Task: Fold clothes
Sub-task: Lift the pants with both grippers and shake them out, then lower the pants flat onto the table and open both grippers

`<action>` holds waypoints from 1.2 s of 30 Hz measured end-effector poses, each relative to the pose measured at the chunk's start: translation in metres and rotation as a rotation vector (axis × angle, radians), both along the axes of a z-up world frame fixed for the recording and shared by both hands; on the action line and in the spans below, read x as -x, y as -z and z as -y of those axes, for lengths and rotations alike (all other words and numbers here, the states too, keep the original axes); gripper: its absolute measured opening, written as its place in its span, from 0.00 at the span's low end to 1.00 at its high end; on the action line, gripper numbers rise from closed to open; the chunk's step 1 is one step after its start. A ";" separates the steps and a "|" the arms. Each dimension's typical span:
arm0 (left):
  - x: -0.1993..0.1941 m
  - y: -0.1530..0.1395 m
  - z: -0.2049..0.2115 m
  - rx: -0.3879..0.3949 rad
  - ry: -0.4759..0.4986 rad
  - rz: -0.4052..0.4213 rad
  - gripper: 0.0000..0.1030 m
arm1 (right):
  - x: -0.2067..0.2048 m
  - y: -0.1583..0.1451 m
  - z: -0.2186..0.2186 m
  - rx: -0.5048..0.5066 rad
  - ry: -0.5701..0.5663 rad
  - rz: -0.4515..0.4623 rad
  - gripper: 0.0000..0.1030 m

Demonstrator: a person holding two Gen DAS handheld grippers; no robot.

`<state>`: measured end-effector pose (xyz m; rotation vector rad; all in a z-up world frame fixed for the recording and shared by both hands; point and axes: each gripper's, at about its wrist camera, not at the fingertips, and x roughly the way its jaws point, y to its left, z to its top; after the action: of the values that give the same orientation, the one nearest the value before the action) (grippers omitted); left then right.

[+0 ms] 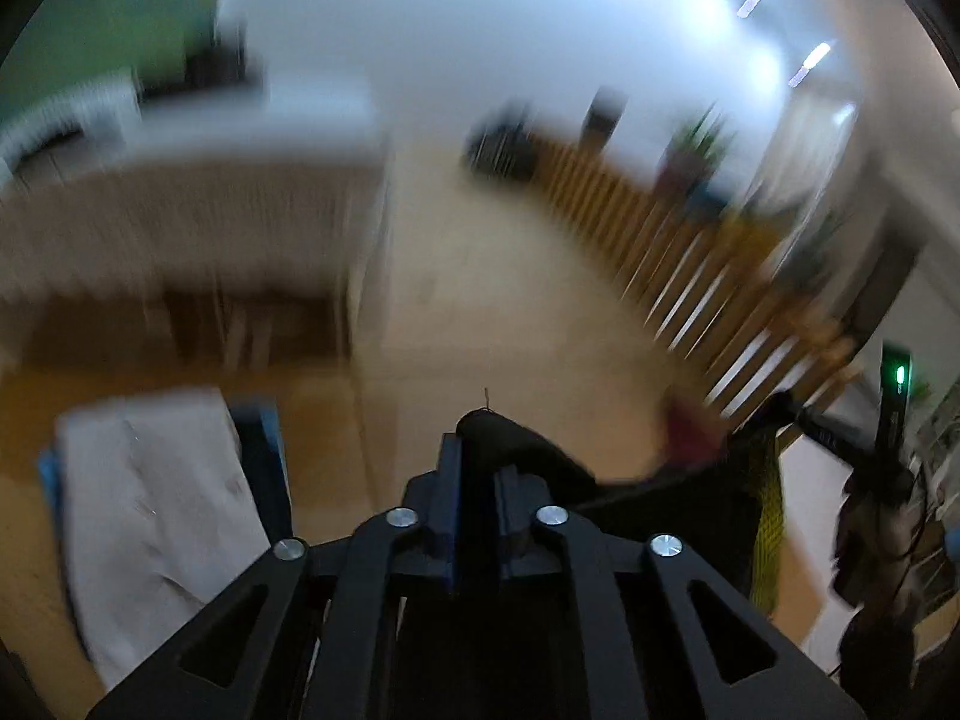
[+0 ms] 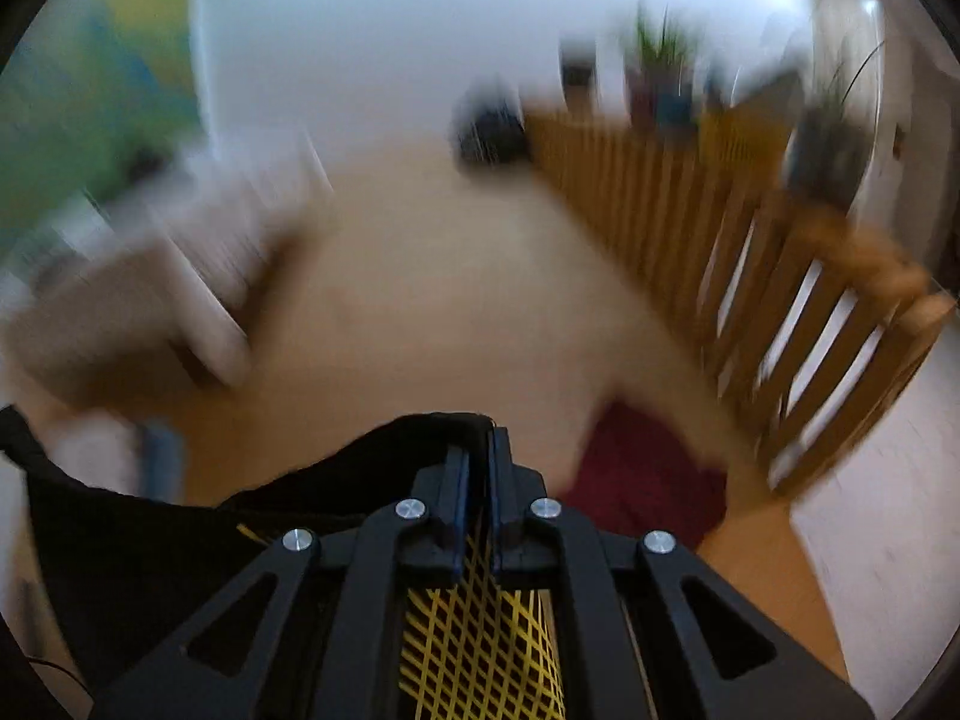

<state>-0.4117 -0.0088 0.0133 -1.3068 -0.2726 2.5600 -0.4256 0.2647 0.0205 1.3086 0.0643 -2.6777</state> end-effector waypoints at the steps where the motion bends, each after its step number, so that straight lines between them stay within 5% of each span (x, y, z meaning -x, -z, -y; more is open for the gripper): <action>1: 0.017 0.031 -0.005 0.014 -0.006 0.079 0.11 | 0.028 0.039 0.005 -0.032 0.006 0.119 0.14; 3: 0.039 0.086 -0.009 0.023 -0.013 0.206 0.11 | 0.062 0.104 0.001 0.031 0.021 0.337 0.14; 5: 0.046 0.115 -0.007 0.028 -0.015 0.254 0.12 | 0.070 0.128 -0.009 0.082 0.019 0.424 0.14; 7: 0.040 0.114 -0.002 0.032 -0.003 0.227 0.18 | 0.066 0.127 -0.020 0.094 0.005 0.406 0.19; 10: 0.033 0.093 0.006 0.067 0.016 0.166 0.38 | 0.057 0.103 -0.037 0.076 -0.014 0.314 0.47; 13: 0.033 0.071 0.001 0.102 0.045 0.137 0.37 | 0.057 0.079 -0.044 0.132 -0.052 0.271 0.48; 15: 0.033 0.058 -0.001 0.109 0.064 0.110 0.38 | 0.064 0.071 -0.050 0.265 -0.084 0.312 0.48; 17: 0.040 0.058 0.003 0.067 0.097 0.141 0.51 | 0.070 0.065 -0.053 0.373 -0.118 0.362 0.48; 20: 0.047 0.062 0.006 0.025 0.111 0.196 0.50 | 0.064 0.053 -0.051 0.359 -0.170 0.383 0.48; 22: 0.039 0.050 0.009 0.024 0.119 0.138 0.50 | 0.050 0.039 -0.060 0.403 -0.191 0.318 0.48; 24: 0.026 0.042 0.010 0.066 0.119 0.076 0.50 | 0.034 0.031 -0.062 0.324 -0.205 0.206 0.48; 26: 0.014 0.046 0.006 0.112 0.150 0.036 0.44 | 0.021 0.040 -0.055 0.190 -0.216 0.141 0.37; 27: 0.010 0.053 0.001 0.138 0.173 0.035 0.34 | 0.020 0.052 -0.051 0.160 -0.224 0.147 0.07; 28: 0.007 0.065 -0.005 0.172 0.198 0.053 0.27 | 0.021 0.065 -0.049 0.156 -0.232 0.175 0.02; 31: 0.012 0.102 -0.022 0.248 0.236 0.109 0.22 | 0.024 0.105 -0.032 0.113 -0.255 0.246 0.02; 36: 0.040 0.143 -0.037 0.190 0.240 0.162 0.22 | 0.041 0.136 -0.008 0.110 -0.278 0.242 0.02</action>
<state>-0.4514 0.0280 -0.1293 -1.5152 0.0971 2.3288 -0.4661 0.2729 -0.1159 1.4583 0.0635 -2.2475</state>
